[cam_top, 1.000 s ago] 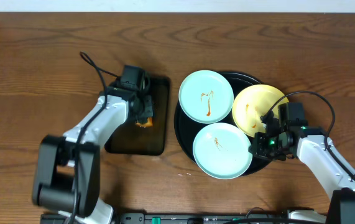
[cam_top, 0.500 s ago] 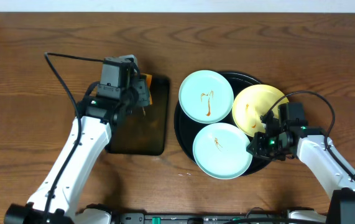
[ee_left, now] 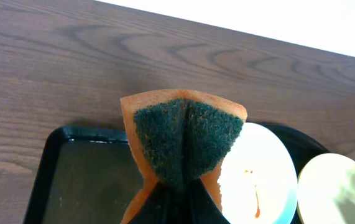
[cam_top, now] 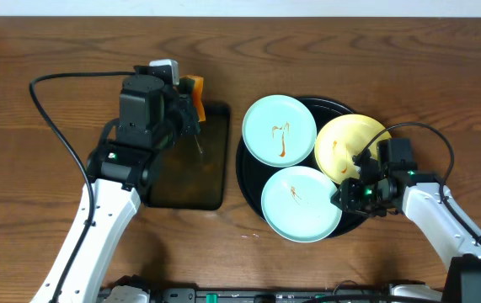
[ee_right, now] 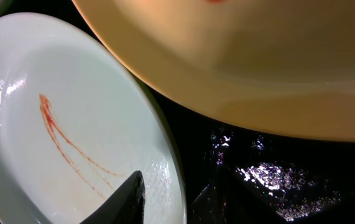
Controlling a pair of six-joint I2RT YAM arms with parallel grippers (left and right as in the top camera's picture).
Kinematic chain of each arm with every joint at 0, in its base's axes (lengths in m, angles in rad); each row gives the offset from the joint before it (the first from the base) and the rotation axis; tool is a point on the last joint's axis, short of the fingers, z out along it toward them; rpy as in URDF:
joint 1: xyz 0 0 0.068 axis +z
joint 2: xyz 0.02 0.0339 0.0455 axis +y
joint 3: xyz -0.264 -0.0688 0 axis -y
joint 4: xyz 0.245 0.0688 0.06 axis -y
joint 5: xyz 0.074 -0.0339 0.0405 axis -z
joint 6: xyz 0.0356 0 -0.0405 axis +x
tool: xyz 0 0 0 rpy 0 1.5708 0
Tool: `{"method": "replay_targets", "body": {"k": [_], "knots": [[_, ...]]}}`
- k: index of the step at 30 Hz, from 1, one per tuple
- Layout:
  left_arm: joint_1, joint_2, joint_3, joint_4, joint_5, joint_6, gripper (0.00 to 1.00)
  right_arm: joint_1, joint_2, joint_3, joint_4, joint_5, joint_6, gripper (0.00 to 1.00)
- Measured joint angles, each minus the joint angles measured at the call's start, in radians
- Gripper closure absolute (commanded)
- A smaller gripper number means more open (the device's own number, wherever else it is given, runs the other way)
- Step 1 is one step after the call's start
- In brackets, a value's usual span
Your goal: Clean dirty plates on tray and stack at the side
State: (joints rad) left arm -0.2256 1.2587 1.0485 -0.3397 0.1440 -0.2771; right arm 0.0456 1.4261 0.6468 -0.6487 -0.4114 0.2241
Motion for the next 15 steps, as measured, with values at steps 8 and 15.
{"method": "replay_targets", "body": {"k": [8,15], "knots": [[0.0,0.02,0.0,-0.038,0.0,0.0,0.92,0.0,0.0,0.0,0.0,0.0,0.0,0.62],[-0.006,0.187,0.0,-0.196,0.003,-0.059,0.93,0.0,0.0,0.0,0.0,0.0,0.0,0.62]]}}
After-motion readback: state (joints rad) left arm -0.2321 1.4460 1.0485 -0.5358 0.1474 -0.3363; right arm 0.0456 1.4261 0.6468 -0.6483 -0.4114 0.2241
